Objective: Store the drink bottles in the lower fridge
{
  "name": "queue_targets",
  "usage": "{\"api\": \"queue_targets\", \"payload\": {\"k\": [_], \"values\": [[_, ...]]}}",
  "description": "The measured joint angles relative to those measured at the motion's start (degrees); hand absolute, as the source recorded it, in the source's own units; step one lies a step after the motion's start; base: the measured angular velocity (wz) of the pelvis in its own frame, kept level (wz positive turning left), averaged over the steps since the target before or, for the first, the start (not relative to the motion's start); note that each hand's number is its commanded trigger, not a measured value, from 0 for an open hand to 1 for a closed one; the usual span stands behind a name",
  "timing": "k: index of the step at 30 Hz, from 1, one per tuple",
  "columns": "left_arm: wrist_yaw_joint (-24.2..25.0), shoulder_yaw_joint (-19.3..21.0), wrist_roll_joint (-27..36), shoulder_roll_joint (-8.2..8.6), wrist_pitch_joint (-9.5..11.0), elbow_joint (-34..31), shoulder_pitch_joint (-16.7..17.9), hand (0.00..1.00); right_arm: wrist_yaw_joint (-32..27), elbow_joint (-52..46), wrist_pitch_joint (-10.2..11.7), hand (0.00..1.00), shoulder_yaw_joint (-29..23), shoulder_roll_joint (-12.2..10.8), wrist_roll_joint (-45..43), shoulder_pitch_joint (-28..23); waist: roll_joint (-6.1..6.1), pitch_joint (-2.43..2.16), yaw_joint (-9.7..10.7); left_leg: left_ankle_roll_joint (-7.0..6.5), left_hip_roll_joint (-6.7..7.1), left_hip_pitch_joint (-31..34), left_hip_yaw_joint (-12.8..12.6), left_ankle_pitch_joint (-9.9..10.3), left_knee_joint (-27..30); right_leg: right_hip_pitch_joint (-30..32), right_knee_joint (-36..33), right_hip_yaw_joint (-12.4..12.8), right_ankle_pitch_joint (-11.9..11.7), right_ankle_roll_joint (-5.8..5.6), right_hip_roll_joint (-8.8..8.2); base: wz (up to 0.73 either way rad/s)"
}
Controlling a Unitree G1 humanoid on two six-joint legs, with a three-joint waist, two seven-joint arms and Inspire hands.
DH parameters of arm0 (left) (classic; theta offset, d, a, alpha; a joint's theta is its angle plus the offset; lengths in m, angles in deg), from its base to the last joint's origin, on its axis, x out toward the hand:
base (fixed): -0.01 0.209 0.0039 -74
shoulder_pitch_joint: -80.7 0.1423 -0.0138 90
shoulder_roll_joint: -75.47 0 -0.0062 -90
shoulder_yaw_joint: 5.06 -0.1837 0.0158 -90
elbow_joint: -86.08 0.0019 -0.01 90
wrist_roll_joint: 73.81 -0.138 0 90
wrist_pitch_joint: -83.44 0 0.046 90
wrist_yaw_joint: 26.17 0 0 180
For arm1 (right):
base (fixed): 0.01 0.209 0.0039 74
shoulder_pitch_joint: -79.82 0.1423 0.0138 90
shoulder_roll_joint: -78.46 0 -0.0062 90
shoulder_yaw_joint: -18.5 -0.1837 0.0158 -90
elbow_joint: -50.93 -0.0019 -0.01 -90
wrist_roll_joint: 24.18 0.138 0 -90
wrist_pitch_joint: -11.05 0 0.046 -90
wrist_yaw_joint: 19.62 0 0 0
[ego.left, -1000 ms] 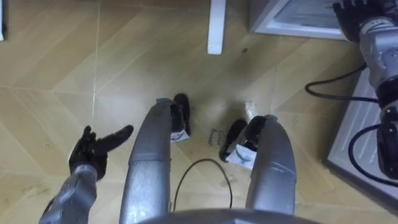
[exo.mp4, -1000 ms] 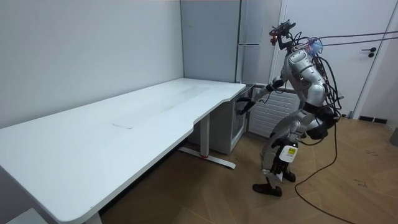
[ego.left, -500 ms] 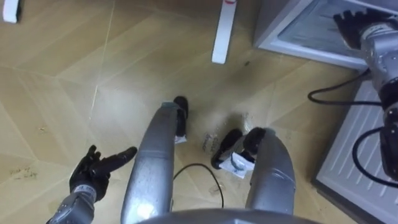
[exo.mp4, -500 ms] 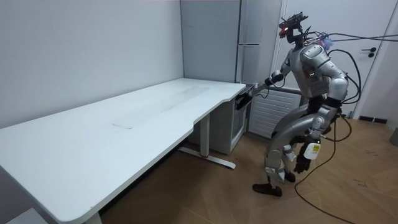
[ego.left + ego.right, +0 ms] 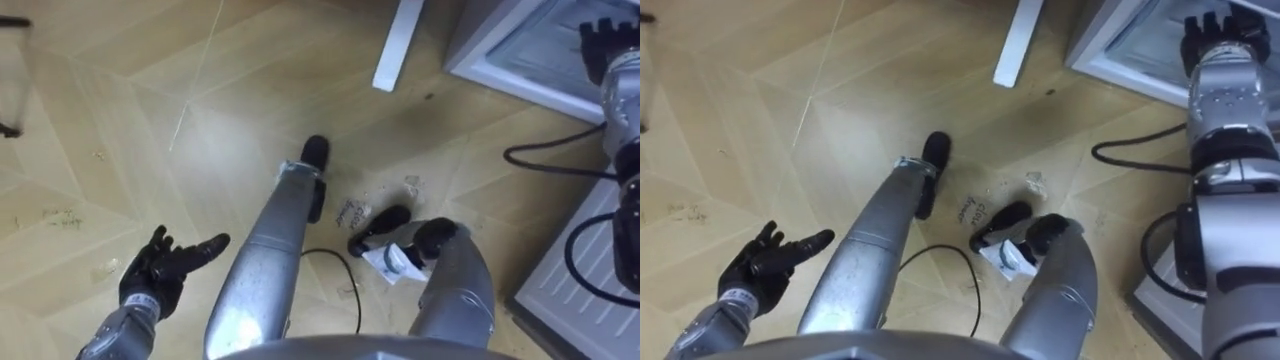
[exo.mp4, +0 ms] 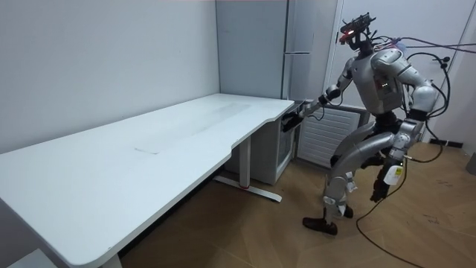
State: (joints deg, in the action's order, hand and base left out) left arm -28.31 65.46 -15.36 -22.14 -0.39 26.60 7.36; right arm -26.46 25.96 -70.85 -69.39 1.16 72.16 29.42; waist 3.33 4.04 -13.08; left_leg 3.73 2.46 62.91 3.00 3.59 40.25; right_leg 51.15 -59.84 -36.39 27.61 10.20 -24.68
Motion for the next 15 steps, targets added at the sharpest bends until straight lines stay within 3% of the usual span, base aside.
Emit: {"api": "queue_targets", "payload": {"k": [3,6,10,13,15], "values": [[2.1,0.0,-2.5,0.03,0.0,0.7,0.0,0.00,2.9,2.4,-0.1,0.00,0.1,0.3,-0.7,-0.5,-0.72,0.42,-0.4,-0.75,-1.70,-1.5,-1.8,1.2,0.0,-2.0,0.9,-0.7,-0.1,-0.13,-0.04,0.09],[3.8,0.0,-2.4,0.08,0.0,2.5,-0.5,0.00,7.2,3.1,-2.2,0.00,0.1,0.3,-1.7,-2.5,-1.22,0.64,-0.3,-0.90,-2.34,-3.8,-3.4,1.4,-1.2,-4.3,2.8,-0.9,-0.8,-1.24,0.36,-0.02],[5.1,0.0,-2.5,0.25,0.1,6.2,-3.3,0.00,11.4,6.0,-5.0,0.00,0.9,0.3,-4.6,-4.4,-1.90,0.65,-0.1,-1.00,-2.55,-8.0,-4.1,1.3,-4.0,-8.9,7.1,-1.5,-2.6,-3.43,1.58,-0.04],[5.7,0.4,-5.1,0.77,0.3,11.7,-6.4,0.00,14.3,8.7,-6.3,0.00,1.1,0.3,-7.2,-6.2,-2.59,0.54,-0.5,-2.86,-2.42,-11.2,-2.8,-0.7,-4.8,-12.7,10.3,-1.3,-3.7,-4.99,3.92,-0.20],[5.7,0.7,-7.6,0.86,0.3,14.2,-8.5,0.00,17.2,9.3,-6.5,0.00,2.1,0.3,-9.3,-9.8,-2.66,0.47,-0.1,-3.82,-1.83,-14.0,-2.6,-0.4,-6.0,-15.7,13.8,-0.1,-4.8,-7.33,5.66,0.01]]}}
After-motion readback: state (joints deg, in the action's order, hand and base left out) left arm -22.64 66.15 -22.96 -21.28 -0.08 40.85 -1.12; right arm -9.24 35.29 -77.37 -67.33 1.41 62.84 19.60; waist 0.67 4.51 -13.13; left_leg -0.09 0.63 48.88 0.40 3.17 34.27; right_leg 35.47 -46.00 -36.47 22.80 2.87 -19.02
